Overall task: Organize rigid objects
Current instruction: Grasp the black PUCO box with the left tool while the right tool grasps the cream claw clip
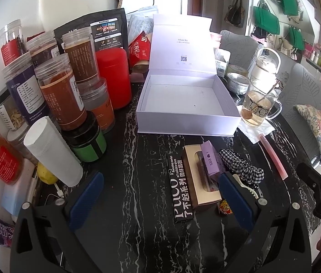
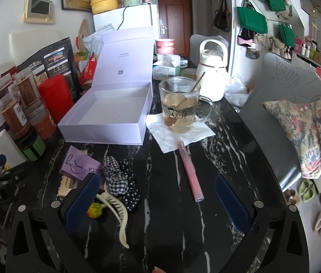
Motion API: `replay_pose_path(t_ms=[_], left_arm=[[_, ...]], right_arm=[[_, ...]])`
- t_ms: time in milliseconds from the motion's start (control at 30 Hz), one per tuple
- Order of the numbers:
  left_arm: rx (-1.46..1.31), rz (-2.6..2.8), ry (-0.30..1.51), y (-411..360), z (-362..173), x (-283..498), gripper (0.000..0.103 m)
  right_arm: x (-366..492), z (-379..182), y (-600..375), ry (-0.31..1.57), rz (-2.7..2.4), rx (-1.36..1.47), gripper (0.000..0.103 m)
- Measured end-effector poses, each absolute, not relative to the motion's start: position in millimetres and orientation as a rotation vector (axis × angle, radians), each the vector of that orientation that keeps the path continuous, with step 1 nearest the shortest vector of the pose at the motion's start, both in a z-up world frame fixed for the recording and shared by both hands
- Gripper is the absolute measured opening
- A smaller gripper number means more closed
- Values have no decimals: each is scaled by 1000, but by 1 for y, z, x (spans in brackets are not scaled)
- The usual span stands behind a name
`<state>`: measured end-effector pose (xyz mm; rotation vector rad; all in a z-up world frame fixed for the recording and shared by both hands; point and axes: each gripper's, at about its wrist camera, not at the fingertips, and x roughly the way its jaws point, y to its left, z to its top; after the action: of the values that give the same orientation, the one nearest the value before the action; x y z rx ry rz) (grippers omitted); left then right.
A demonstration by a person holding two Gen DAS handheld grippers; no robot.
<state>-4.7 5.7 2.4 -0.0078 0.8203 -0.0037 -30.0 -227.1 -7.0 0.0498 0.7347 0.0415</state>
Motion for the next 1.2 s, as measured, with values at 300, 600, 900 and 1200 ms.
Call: replay_pose_path(t_ms=[300,600,900,1200], left_arm=[[-12,6,846,10,-6,-5,103],[-20,18,911,14,-27,-2,103],[-15,36,941,17,-43,-1,103],[11,22,986,13,-63,9,103]], right_arm=[[-31,-9,-228,739,46,52,103],[-34,-19,-223,763,68,32,103],[-33,-33,-226,788,63,45,103],[-30,-42,-231,810,62,56,103]])
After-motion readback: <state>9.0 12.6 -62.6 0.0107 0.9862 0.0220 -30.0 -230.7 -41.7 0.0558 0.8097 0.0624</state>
